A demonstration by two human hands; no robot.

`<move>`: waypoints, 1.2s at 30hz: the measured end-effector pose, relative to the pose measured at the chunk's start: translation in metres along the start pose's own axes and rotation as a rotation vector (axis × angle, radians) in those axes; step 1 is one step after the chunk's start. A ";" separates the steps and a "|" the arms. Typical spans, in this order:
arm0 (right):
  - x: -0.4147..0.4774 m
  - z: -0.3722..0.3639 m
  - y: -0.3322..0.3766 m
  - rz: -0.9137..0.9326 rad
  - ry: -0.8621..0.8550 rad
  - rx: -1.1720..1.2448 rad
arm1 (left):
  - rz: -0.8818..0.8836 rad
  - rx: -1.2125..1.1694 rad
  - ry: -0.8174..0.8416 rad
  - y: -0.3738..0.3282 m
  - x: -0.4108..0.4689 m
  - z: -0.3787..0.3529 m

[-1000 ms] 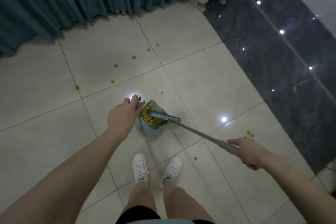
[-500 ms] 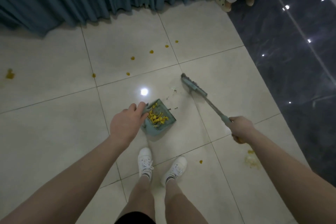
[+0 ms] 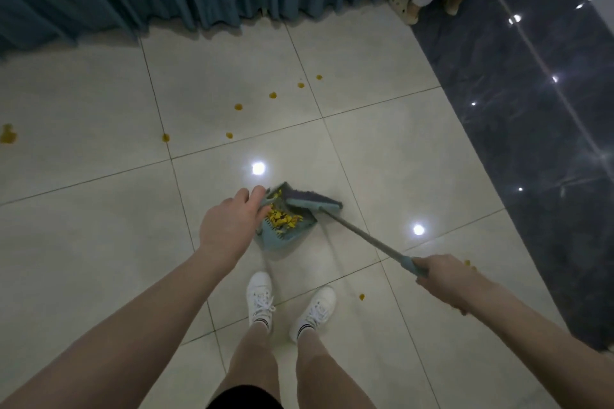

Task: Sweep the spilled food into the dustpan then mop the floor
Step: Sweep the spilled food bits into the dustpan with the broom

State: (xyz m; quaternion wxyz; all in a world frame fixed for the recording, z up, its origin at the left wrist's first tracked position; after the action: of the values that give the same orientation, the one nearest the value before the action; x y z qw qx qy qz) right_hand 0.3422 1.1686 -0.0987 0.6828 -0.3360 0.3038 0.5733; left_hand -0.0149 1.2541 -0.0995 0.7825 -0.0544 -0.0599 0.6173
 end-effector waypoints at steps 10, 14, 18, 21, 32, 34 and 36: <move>-0.038 0.022 -0.039 -0.009 -0.116 0.018 | 0.014 -0.031 0.015 0.009 -0.015 0.004; -0.062 0.018 -0.050 -0.079 -0.074 0.215 | -0.005 -0.045 0.026 0.013 -0.032 0.009; -0.059 0.007 -0.068 -0.184 -0.090 0.411 | -0.031 -0.004 0.051 0.023 -0.048 0.011; -0.047 -0.009 -0.068 -0.233 -0.104 0.425 | -0.004 0.001 0.063 0.029 -0.062 0.009; -0.063 -0.070 -0.018 -0.140 0.043 0.260 | 0.020 -0.030 0.022 0.025 -0.072 0.006; -0.072 -0.067 -0.008 -0.069 0.081 0.218 | 0.014 -0.042 0.019 0.026 -0.070 0.005; -0.076 -0.054 -0.002 -0.022 0.104 0.197 | 0.014 -0.045 0.016 0.027 -0.072 0.005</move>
State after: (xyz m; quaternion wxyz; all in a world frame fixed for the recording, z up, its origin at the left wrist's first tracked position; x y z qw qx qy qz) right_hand 0.3310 1.0808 -0.0695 0.7018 -0.3000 0.3901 0.5150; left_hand -0.0587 1.1904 -0.1007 0.7772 -0.0771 -0.0672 0.6209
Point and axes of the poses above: each hand's wrist, its own x-axis towards the middle knuckle, its own z-axis out of the back of the hand, y = z × x, the point moved 9 cm from there along x, towards the middle knuckle, and after that the axes turned 2 degrees about -y, right-handed, at the moved point
